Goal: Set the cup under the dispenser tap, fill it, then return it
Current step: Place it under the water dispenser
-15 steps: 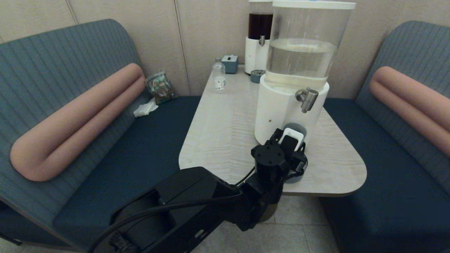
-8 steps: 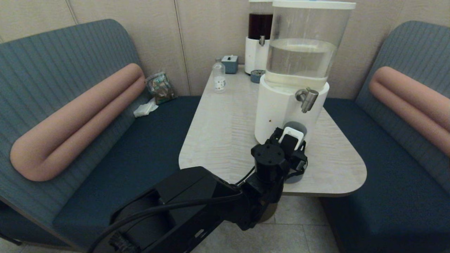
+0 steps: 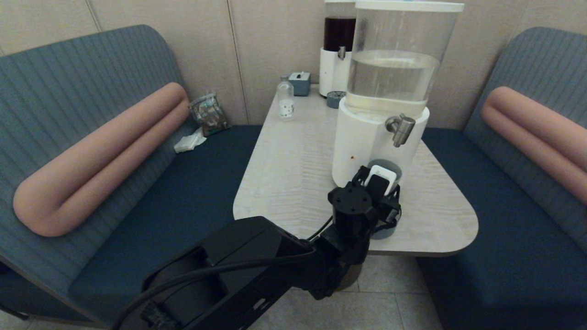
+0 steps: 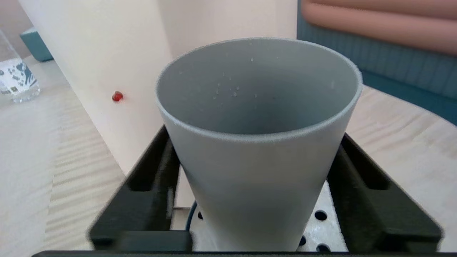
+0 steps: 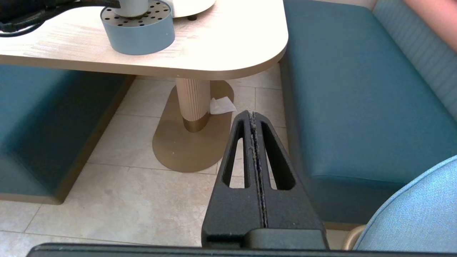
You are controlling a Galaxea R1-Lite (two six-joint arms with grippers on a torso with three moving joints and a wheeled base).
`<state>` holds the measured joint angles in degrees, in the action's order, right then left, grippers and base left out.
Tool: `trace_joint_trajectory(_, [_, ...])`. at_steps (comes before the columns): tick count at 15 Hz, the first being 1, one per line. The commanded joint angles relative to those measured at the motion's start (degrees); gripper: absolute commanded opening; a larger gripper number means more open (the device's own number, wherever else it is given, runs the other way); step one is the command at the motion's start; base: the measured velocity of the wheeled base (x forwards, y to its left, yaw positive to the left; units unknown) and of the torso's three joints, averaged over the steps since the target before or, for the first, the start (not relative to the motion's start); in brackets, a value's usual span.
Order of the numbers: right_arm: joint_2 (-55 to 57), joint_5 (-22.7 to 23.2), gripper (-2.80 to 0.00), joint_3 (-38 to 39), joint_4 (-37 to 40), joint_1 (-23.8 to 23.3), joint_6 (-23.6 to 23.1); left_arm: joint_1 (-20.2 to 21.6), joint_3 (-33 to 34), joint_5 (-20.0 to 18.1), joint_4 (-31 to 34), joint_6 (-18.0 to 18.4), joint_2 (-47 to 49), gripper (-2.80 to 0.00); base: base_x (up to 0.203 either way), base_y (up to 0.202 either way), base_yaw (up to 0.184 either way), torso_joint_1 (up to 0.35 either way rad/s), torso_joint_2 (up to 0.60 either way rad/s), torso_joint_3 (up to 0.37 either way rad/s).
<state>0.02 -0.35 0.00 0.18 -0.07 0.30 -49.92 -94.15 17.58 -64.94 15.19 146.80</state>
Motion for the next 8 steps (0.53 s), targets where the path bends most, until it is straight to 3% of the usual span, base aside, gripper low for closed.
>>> trace_joint_trajectory(1, [0.06,0.00,-2.80,0.00,0.00,0.07,-0.02,0.00,-0.51,0.00,-0.46,0.11,-0.29,0.00,0.000,0.000,0.000,0.000,0.00,0.000])
trace_joint_trajectory(8, [0.15,0.00,-2.80,0.00,0.00,0.01,0.05,0.15,0.20,0.00,-1.48,0.11,-0.77,0.00,0.000,0.000,0.000,0.000,0.00,0.000])
